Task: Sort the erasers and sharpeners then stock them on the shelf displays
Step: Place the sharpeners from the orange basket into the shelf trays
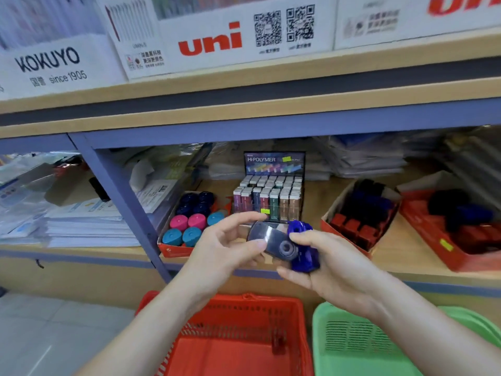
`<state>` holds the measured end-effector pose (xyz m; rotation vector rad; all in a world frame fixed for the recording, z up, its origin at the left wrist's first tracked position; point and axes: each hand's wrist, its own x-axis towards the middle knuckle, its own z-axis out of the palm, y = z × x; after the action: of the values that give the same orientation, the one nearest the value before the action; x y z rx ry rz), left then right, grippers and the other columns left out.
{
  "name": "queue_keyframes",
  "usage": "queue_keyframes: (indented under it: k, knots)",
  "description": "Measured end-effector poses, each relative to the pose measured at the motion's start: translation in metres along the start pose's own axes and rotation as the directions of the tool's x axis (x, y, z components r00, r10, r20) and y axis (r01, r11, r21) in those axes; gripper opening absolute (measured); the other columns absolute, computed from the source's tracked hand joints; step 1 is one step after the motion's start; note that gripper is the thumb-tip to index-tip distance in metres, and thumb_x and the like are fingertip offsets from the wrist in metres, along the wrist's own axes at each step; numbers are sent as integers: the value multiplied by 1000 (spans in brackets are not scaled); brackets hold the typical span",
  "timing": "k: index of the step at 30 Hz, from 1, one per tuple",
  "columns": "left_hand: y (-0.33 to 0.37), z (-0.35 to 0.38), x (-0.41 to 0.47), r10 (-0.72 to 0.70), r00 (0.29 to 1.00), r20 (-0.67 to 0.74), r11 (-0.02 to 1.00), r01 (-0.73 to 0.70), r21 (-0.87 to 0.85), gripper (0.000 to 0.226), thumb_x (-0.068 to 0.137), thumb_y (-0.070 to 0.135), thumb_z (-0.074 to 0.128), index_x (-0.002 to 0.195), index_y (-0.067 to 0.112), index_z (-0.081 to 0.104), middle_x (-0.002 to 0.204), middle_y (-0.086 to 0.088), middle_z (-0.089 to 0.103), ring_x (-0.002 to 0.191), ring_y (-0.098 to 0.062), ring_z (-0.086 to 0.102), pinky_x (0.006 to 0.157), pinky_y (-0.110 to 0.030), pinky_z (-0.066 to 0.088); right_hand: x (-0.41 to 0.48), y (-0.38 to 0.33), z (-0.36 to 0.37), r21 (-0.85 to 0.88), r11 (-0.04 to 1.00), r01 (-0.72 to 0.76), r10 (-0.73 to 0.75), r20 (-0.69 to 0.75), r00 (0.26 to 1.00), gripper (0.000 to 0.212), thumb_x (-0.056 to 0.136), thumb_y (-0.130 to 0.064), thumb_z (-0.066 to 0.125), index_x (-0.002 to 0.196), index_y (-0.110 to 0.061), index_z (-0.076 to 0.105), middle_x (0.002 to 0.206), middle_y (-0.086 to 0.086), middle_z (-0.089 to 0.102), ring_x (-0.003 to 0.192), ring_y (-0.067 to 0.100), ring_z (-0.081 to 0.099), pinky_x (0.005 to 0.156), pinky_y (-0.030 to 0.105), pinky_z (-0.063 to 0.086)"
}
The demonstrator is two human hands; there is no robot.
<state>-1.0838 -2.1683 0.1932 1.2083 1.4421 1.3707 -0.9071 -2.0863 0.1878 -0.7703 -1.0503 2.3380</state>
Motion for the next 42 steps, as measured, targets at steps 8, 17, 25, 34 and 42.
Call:
queue_keyframes:
  k: [8, 17, 25, 34, 42]
  knots:
    - [28, 86, 23, 69, 986, 149, 992, -83, 93, 27, 71, 21, 80, 97, 19, 74, 93, -3, 75, 84, -15, 69, 76, -24, 55, -56, -44, -82, -161, 984, 73, -81, -45, 996, 43, 72, -7, 67, 115, -3, 64, 94, 12, 70, 67, 15, 65, 52, 21, 50]
    - [18, 192, 97, 62, 990, 126, 936, -102, 337, 27, 84, 29, 71, 111, 28, 68, 102, 14, 71, 94, 1, 66, 88, -24, 53, -92, -95, -176, -507, 862, -9, -141, -255, 957, 9, 92, 0, 52, 88, -8, 56, 83, 10, 57, 75, 19, 67, 67, 30, 57]
    - [1, 267, 194, 173, 984, 30, 873, -167, 459, 29, 76, 26, 80, 98, 22, 61, 93, 8, 64, 84, -8, 64, 76, -20, 51, -118, -123, -225, -527, 850, -7, -246, -409, 878, 17, 91, -6, 63, 108, -7, 60, 98, 19, 73, 80, 34, 72, 61, 30, 59]
    - [-36, 297, 225, 234, 964, 126, 724, -260, 639, 31, 75, 29, 80, 101, 22, 66, 95, 5, 66, 79, -9, 63, 77, -27, 53, -118, -127, -248, -547, 835, 60, -414, -553, 723, 29, 76, -5, 80, 99, -6, 62, 86, 18, 70, 58, 19, 70, 52, 21, 54]
    - [-32, 307, 232, 244, 950, 194, 635, -308, 708, 34, 79, 36, 76, 107, 19, 66, 94, 3, 67, 82, -11, 62, 76, -27, 52, -115, -128, -255, -585, 804, 107, -509, -585, 632, 28, 80, -2, 75, 103, -13, 63, 89, 8, 73, 72, 19, 74, 79, 37, 58]
